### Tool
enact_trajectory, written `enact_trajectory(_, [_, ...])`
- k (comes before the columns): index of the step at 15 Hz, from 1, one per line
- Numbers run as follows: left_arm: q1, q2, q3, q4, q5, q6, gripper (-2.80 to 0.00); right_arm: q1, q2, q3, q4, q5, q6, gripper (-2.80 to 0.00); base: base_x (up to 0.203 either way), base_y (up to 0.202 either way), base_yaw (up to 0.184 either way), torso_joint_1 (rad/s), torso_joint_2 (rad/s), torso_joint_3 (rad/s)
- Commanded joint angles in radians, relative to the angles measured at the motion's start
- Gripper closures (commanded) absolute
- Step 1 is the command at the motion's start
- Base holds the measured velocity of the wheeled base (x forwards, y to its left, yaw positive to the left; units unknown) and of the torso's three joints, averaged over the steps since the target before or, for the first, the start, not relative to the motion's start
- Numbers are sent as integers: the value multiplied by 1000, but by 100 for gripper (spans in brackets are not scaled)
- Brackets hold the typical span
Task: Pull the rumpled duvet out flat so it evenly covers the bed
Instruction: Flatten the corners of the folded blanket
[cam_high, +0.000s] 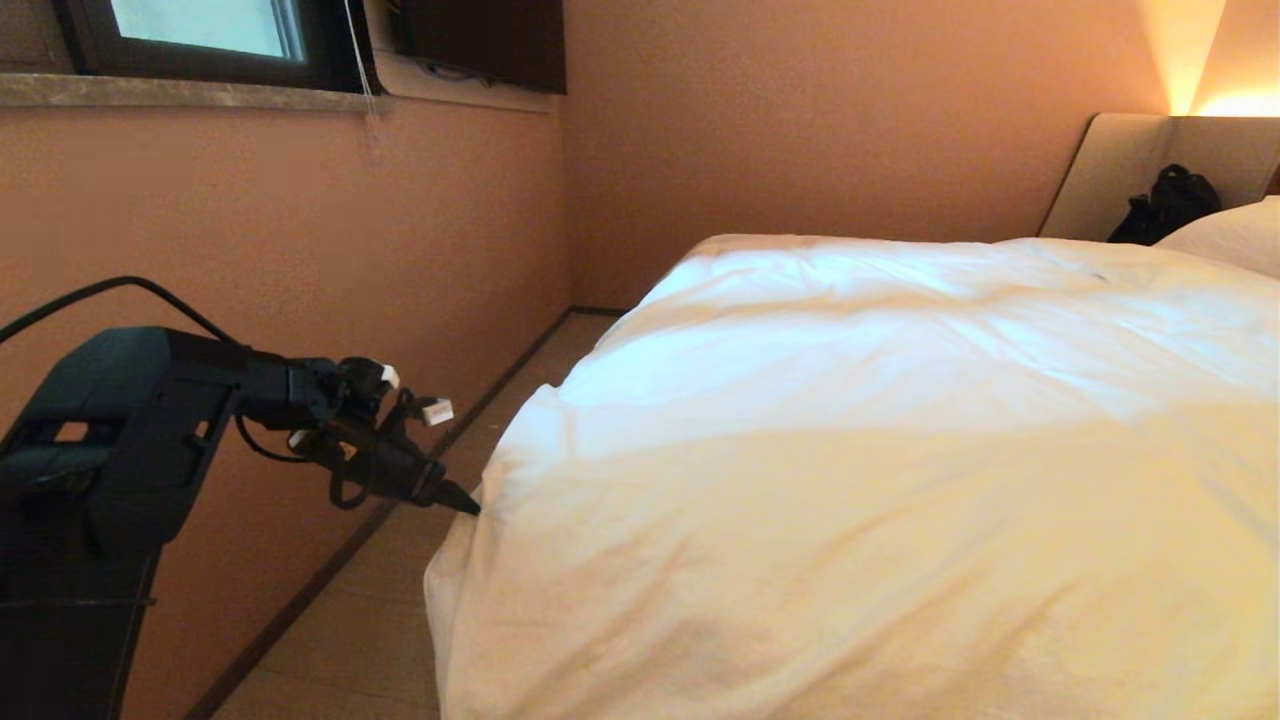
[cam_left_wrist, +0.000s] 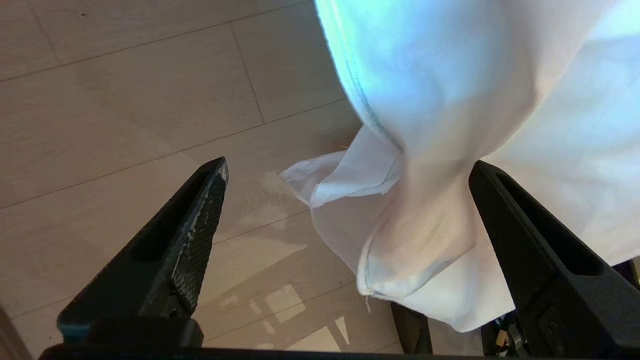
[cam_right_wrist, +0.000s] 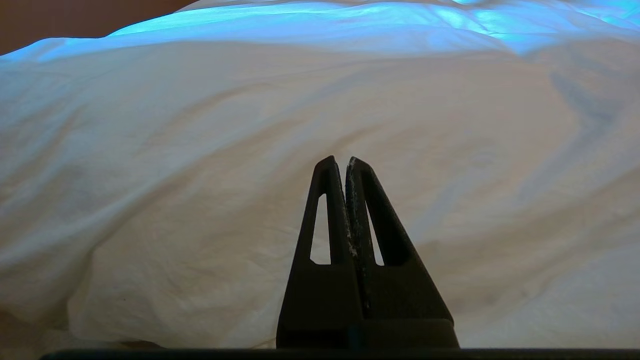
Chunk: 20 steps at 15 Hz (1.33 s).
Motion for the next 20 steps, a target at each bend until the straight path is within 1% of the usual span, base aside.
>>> enact_trajectory(1, [16,-8,-1,3,7,2,-280,0,0,0,0,1,0,0,0,0,0,0,0,0])
enact_trajectory(6, [22,12,-22,-3,25,1,-280,0,0,0,0,1,0,0,0,0,0,0,0,0])
enact_trajectory(13, [-16,15,-26,2,17,0,-280,0,0,0,0,1,0,0,0,0,0,0,0,0])
enact_trajectory(17, [-48,30,-26,-1,26,2,-280,0,0,0,0,1,0,0,0,0,0,0,0,0])
enact_trajectory(20, [-59,33,-25,-1,26,2,-280,0,0,0,0,1,0,0,0,0,0,0,0,0])
